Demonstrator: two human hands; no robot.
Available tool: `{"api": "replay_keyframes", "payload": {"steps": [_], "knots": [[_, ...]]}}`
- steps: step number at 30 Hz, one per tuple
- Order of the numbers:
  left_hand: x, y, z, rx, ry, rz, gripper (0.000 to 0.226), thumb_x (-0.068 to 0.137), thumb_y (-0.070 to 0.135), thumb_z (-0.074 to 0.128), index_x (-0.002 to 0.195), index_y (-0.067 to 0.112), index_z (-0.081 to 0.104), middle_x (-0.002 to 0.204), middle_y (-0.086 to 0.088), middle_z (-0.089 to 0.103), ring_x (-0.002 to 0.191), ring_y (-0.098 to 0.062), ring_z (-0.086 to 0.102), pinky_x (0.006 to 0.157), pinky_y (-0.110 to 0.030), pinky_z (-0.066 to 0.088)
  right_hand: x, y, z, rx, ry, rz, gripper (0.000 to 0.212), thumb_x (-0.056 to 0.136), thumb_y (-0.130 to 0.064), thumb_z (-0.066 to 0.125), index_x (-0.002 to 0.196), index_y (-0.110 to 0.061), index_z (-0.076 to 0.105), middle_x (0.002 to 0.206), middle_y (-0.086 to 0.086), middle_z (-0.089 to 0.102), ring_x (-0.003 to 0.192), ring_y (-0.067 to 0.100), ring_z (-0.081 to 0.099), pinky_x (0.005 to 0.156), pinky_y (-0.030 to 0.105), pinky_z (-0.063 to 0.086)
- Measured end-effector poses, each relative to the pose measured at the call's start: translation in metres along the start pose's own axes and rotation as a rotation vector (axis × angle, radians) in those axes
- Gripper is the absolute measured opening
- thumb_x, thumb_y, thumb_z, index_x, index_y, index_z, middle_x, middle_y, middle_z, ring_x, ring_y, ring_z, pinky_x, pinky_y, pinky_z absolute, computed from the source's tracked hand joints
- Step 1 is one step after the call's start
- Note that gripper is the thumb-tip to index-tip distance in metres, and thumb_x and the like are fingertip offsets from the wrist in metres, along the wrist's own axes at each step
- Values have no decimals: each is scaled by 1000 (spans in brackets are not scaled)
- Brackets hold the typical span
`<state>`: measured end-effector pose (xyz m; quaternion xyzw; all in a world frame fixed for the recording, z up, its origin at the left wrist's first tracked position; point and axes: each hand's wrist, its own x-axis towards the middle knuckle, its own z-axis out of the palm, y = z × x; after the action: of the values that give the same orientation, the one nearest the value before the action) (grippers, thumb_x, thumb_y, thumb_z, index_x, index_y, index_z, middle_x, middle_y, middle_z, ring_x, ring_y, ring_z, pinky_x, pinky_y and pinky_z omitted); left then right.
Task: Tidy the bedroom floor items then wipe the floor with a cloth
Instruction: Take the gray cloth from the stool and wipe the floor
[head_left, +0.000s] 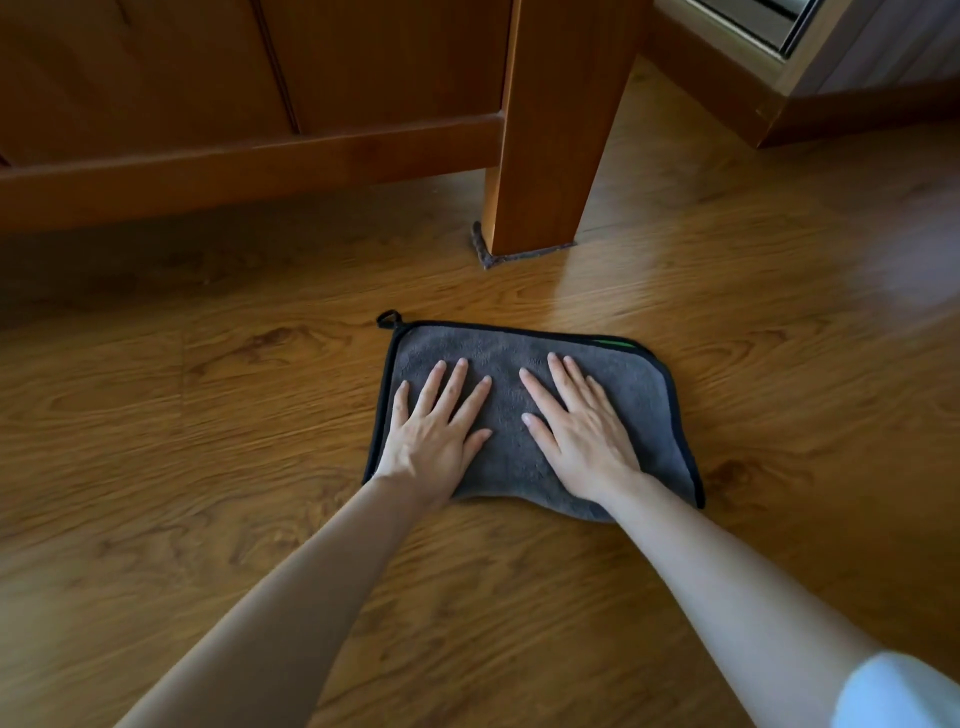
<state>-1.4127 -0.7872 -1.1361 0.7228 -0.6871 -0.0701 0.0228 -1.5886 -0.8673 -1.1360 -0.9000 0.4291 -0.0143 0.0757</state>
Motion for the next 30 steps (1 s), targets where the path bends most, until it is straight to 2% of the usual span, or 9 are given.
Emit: {"api": "replay_keyframes", "payload": {"steps": [3,6,9,12,17,21,30], "knots": [[26,-5,-3,27,-6,-31,67,87,54,-6,149,30,-3,158,0,-6,145,-21,-9,116,-49,2,28,10,-1,-15,15,-15,66,90,-53,-1,150,-28,7,158,7,3,145,21,-2,115,35,-2],[45,-6,-6,25,-15,-59,60,94,50,8,149,29,-3,158,-1,-7,145,-21,-10,116,-49,1,49,18,-4,-14,19,-29,54,99,-45,14,150,-26,9,158,7,4,145,21,0,116,36,0],[55,-6,-7,26,-17,-92,55,98,47,12,149,30,-2,158,0,-7,145,-21,-10,115,-51,0,59,21,-6,-11,17,-25,52,101,-42,20,150,-27,10,158,6,5,145,21,0,116,38,0],[58,-4,-9,32,-45,-115,54,99,46,14,149,30,1,158,-2,-4,145,-23,-8,114,-52,1,62,20,-7,-9,-8,-19,51,101,-41,20,149,-31,10,159,5,3,145,21,-1,116,40,0],[58,4,-19,70,-89,-153,52,100,41,22,147,24,10,156,-7,2,142,-27,5,113,-54,12,63,14,-18,-11,-90,5,50,102,-38,22,149,-31,12,158,7,2,145,24,-2,116,41,4],[50,7,-31,78,-173,-144,52,101,38,26,148,23,9,156,-8,0,141,-28,6,112,-54,16,55,7,-30,-24,-176,6,50,102,-34,24,150,-30,10,158,8,0,145,26,-2,117,43,5],[-15,21,-28,108,-223,-134,57,100,45,25,149,25,4,156,-6,0,142,-28,5,112,-52,18,-3,-11,-32,-49,-275,-41,51,102,-35,24,149,-34,5,158,5,-5,145,28,-6,116,46,4]]}}
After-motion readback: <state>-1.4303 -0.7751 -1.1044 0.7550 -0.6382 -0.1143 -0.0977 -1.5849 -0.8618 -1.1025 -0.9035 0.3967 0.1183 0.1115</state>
